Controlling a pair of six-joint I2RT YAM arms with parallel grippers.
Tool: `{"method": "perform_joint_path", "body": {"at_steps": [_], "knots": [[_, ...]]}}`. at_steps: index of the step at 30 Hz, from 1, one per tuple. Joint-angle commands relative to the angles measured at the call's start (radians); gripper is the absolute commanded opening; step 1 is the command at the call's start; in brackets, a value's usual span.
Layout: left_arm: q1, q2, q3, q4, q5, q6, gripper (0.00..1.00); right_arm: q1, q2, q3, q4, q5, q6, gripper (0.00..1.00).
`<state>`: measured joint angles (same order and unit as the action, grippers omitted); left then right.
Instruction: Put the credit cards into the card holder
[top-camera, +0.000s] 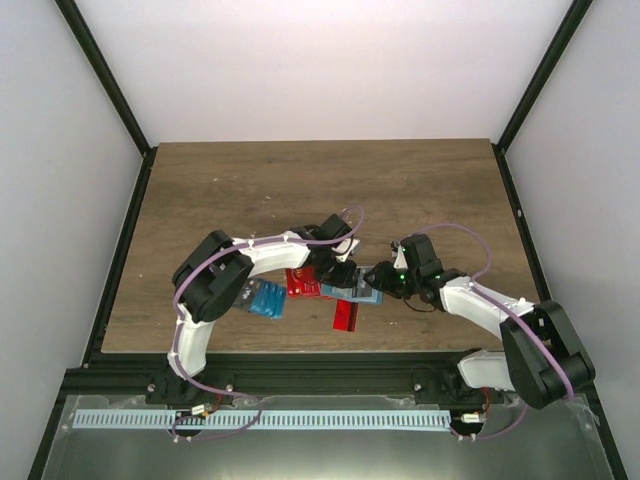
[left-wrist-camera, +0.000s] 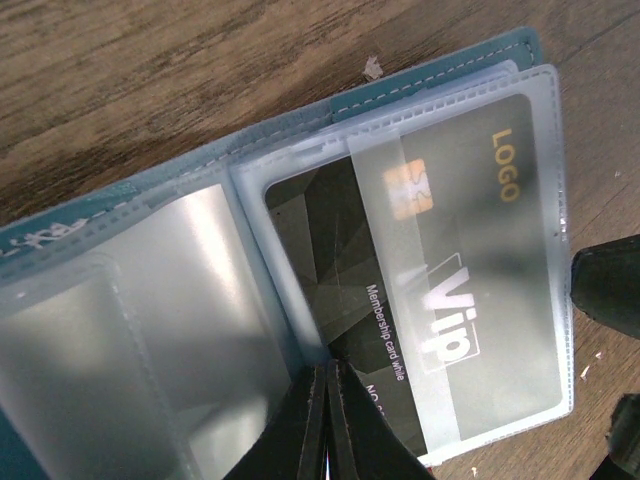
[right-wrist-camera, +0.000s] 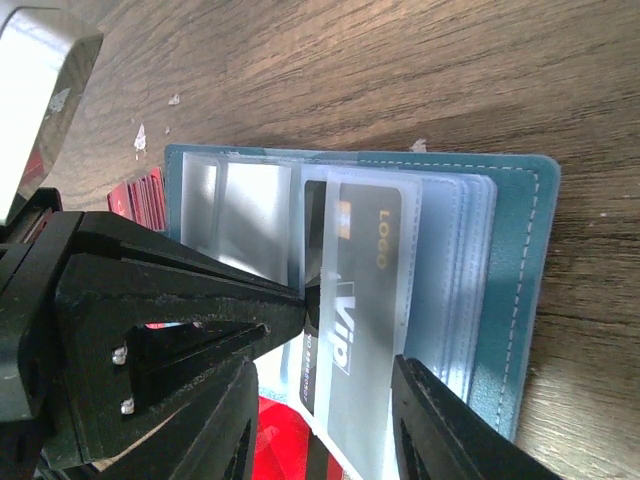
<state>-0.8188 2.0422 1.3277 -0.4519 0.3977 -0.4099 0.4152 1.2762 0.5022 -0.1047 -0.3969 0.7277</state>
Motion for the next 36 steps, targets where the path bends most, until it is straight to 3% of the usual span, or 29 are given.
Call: {"method": "perform_joint_path", "body": {"at_steps": [1, 6, 21, 36], "knots": [[-0.006, 0.04, 0.01, -0.014, -0.016, 0.014, 0.04, -0.004, -0.015, 0.0, -0.015, 0.018, 0.006, 0.39], [-0.006, 0.038, 0.007, -0.015, -0.02, 0.014, 0.04, -0.005, -0.033, -0.004, -0.043, 0.073, 0.003, 0.4], [-0.009, 0.035, 0.017, -0.016, -0.007, 0.01, 0.04, -0.003, 0.038, -0.01, 0.074, -0.048, 0.002, 0.4], [-0.038, 0.059, 0.11, 0.011, 0.084, -0.018, 0.04, -0.004, 0.003, 0.001, 0.019, -0.028, -0.011, 0.4]]}}
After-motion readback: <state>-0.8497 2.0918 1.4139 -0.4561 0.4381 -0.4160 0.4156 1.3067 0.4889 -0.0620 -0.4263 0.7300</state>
